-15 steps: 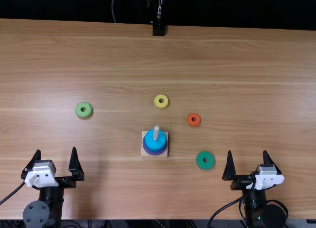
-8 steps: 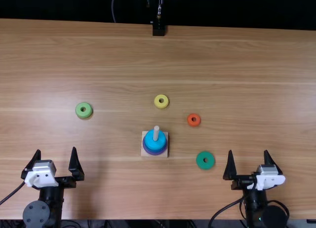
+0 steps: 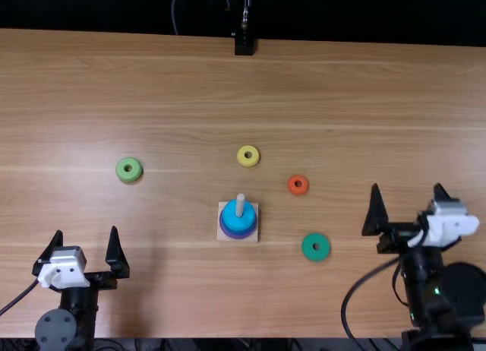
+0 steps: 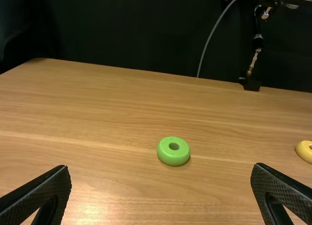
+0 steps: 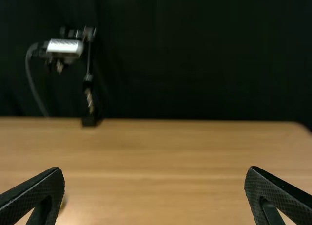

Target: Build the Hanoi tower: stack the rings onto the peg from bottom to top in this color order: purple, dark blue, light blue, dark green, light green, yellow, orange.

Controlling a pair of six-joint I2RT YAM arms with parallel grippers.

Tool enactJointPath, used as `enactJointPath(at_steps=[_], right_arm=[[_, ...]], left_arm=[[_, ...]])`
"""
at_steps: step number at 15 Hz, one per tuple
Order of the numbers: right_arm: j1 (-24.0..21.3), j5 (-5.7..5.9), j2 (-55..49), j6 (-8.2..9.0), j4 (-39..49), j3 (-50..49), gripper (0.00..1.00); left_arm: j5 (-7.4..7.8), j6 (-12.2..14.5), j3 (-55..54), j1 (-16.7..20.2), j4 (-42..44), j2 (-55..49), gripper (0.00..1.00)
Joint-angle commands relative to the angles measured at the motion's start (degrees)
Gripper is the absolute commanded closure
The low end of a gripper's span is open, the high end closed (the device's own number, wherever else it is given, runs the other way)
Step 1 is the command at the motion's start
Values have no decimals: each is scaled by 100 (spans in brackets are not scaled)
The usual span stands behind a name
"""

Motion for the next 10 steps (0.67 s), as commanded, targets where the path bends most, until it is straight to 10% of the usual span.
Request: enactJointPath(at_steps=[1,5,10], right_arm=[[332,-9,425,57,-217,398,0],[1079,12,1990,47,-1346,1057,0],[939,-115,3027,25,-2464,1558,0]], left_arm=[[3,64,-193,42,-33,-62,0],[3,53,-193,42,-33,-62,0],[3,53,-193,42,-33,-62,0]])
